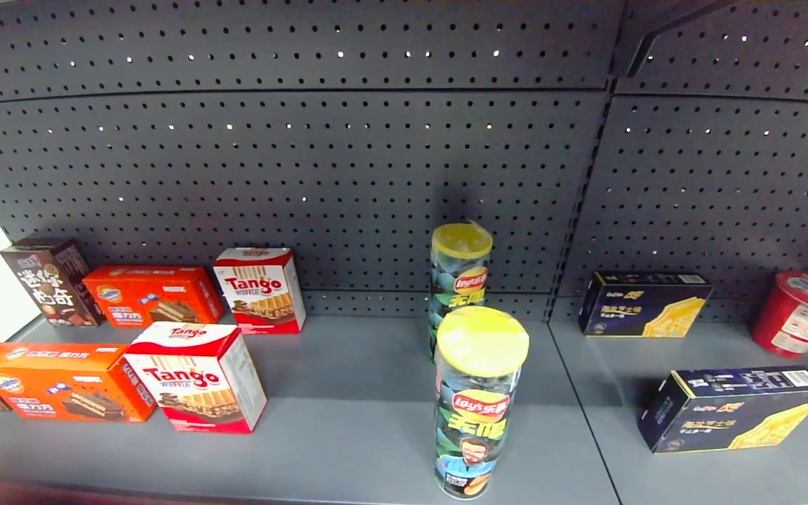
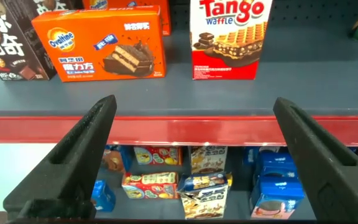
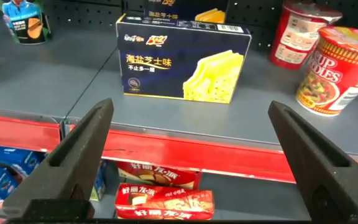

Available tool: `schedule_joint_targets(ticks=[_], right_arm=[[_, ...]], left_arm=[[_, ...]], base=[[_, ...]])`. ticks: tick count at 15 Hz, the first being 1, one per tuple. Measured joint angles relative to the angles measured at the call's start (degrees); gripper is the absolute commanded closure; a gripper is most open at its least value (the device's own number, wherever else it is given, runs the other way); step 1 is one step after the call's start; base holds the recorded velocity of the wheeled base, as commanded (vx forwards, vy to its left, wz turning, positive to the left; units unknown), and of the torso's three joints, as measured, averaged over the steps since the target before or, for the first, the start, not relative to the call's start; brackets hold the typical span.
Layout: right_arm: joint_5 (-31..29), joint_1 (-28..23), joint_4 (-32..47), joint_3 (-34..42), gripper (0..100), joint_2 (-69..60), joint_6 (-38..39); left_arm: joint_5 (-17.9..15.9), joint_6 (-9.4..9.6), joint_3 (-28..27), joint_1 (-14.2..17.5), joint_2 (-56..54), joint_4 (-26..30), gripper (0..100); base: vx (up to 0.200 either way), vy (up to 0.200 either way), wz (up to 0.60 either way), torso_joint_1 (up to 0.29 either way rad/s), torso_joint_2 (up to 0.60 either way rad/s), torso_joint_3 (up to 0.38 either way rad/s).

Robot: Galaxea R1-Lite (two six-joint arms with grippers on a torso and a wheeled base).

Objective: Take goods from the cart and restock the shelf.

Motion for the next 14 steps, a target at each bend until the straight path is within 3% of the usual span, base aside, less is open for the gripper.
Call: schedule_joint_targets(ticks=[14], right_arm=[[-0.02, -0.02, 0.00, -0.07, 0, 0.00, 0.06]], left_arm=[[0.07, 0.00, 0.00, -0.05, 0.00, 0.02, 0]], base=[[-0.014, 0.000, 0.00, 0.001, 0.00, 0.000]])
